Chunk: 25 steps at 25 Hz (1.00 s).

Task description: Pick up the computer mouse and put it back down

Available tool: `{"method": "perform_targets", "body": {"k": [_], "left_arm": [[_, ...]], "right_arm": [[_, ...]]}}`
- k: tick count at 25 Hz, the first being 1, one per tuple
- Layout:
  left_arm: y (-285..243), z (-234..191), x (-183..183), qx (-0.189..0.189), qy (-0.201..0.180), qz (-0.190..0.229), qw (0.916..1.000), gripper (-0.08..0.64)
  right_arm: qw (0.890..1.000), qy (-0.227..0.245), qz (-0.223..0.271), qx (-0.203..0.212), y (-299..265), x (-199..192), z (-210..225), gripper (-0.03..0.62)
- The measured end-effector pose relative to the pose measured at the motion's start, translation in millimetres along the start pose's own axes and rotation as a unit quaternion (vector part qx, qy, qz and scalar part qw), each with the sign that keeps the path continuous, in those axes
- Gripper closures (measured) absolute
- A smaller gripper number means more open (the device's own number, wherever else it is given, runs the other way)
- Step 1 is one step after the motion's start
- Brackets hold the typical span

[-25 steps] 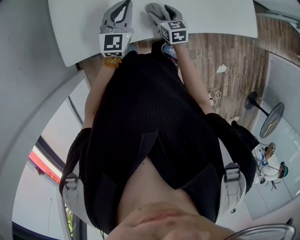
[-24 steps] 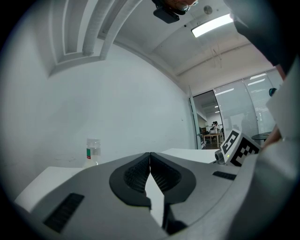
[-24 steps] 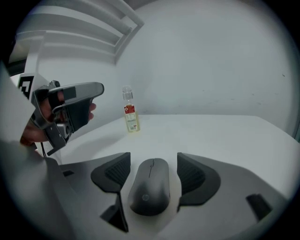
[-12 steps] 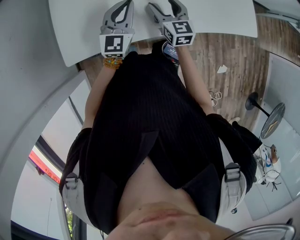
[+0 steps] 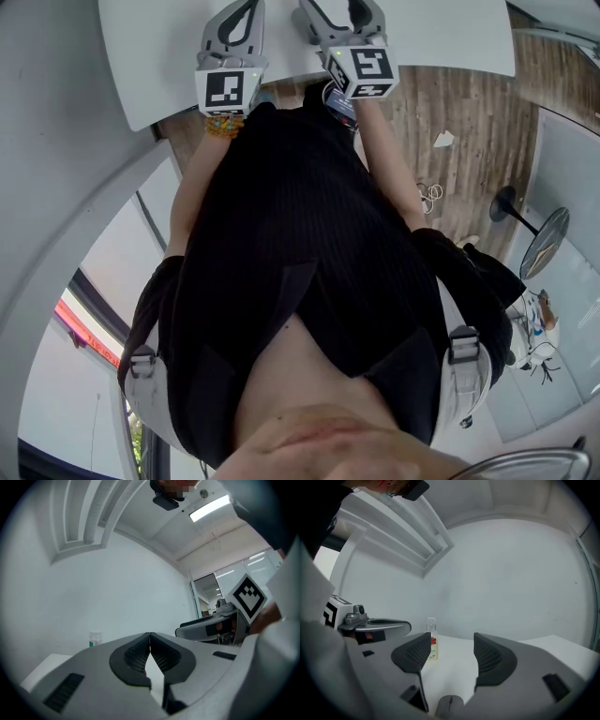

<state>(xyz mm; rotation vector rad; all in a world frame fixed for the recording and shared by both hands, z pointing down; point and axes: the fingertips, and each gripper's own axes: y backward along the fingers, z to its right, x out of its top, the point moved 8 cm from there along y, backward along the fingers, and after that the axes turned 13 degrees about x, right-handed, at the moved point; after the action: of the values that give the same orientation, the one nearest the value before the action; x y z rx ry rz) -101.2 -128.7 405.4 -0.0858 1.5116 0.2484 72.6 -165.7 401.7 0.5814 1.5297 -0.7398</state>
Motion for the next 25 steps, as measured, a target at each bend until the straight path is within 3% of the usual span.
{"method": "perform_targets", "body": {"k": [5, 8, 17, 25], "left_arm": [[-2, -1, 8, 0.003, 0.027, 0.006, 0.9996, 0.546], [-6, 0, 19, 0.001, 0.021, 0.025, 0.9995, 0.546], [-7, 6, 12, -0.007, 0.014, 0.015, 0.9998, 0.546], [-5, 4, 9, -0.004, 0.004, 0.008, 1.0000, 0.546]], "right_arm": [[1.000, 0.015, 0.012, -0.013, 8, 2, -1, 0.320], [0.999, 0.025, 0.025, -0.030, 14, 4, -1, 0.438], [0.998, 0.029, 0.049, -0.036, 15, 11, -9, 0.514], [0.998, 0.034, 0.046, -0.030, 10, 8, -22, 0.540]]}}
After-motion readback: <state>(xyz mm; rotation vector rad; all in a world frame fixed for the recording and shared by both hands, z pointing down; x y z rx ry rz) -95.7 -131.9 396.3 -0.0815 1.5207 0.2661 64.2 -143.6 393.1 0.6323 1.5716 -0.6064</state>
